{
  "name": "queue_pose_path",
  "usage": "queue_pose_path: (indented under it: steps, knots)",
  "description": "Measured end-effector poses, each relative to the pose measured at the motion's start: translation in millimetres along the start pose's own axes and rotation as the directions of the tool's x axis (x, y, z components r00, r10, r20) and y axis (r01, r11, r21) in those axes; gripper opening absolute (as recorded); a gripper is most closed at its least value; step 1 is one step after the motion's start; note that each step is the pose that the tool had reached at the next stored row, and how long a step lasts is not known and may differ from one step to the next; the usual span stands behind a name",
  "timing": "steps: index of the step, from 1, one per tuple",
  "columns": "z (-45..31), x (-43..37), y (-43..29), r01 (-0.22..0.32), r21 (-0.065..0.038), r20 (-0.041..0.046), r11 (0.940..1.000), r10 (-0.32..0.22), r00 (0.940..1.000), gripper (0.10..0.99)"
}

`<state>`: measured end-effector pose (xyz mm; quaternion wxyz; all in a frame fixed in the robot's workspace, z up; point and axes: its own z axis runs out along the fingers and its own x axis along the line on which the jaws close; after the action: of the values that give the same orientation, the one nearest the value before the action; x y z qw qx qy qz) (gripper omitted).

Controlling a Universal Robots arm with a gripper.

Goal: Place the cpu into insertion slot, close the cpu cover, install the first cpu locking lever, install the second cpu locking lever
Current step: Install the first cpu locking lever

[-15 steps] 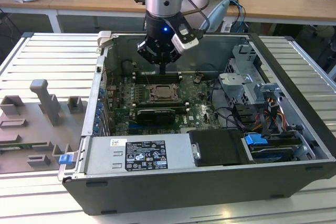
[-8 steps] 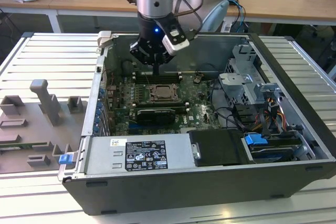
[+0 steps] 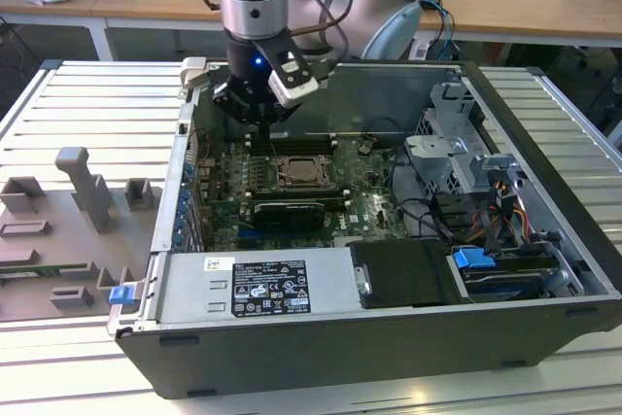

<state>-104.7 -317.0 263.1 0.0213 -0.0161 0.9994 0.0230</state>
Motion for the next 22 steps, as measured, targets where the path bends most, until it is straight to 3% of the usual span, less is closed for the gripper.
queue_pose_path:
  steps: [4,11,22]
  knots:
    - [2.4,4.4,4.8,0.000,0.000,-0.0001,1.0000,0.000,1.0000,0.106]
    - [6.5,5.0,21.2,0.000,0.000,-0.0002,1.0000,0.000,1.0000,0.106]
    - [9.2,-4.4,23.9,0.000,0.000,-0.0025,1.0000,0.000,1.0000,0.106]
